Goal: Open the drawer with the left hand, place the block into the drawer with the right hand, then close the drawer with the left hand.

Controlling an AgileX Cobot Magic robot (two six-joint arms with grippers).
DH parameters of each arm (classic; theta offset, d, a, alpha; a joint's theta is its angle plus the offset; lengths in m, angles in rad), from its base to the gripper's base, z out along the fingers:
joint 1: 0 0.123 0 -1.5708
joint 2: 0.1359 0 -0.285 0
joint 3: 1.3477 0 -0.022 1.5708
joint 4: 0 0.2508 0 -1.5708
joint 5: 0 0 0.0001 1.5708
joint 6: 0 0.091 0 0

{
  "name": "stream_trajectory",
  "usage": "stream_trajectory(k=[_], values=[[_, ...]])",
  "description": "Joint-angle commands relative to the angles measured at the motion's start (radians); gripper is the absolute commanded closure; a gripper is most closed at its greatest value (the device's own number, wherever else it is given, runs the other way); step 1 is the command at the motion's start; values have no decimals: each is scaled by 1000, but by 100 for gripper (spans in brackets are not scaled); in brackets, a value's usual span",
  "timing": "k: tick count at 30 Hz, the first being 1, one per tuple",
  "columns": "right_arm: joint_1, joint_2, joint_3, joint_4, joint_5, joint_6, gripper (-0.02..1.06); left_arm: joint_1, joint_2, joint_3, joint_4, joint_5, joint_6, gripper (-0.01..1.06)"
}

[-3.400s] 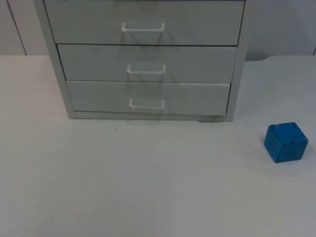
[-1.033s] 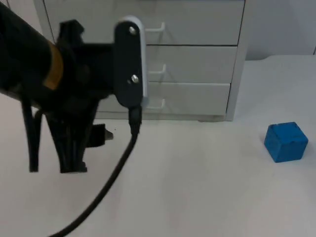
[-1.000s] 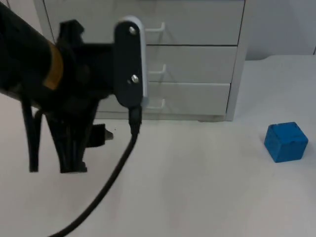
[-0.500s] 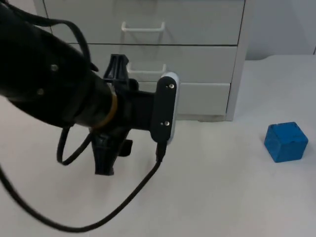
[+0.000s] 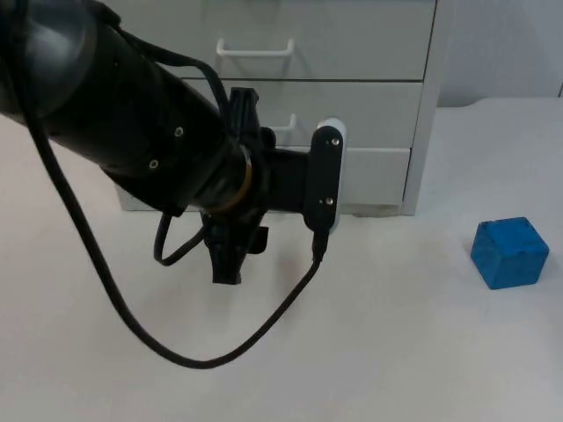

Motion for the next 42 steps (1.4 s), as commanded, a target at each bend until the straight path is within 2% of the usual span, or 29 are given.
stream_trajectory(k=[1,10,18,24,32,35,37,38,41,42], values=[[-8,1,3,-4,-14,3,1,3,16,-24,6,-12,-17,41],[-8,1,3,-4,-14,3,1,16,93,-90,6,-7,-15,41],[-8,1,3,-4,-16,3,1,59,119,-96,6,-20,-17,42],[-8,1,3,-4,-16,3,1,62,119,-107,6,-67,-19,45],[-8,1,3,-4,-16,3,1,62,121,-116,6,-65,-15,46],[-8,1,3,-4,-16,5,1,62,125,-128,6,-65,-15,56],[-8,1,3,-4,-16,5,1,62,125,-132,6,-65,-15,73],[-8,1,3,-4,-16,5,1,62,125,-132,6,-65,-15,73],[-8,1,3,-4,-16,5,1,62,130,-135,6,-65,-15,104],[-8,1,3,-4,-16,5,1,62,131,-135,6,-65,-15,105]])
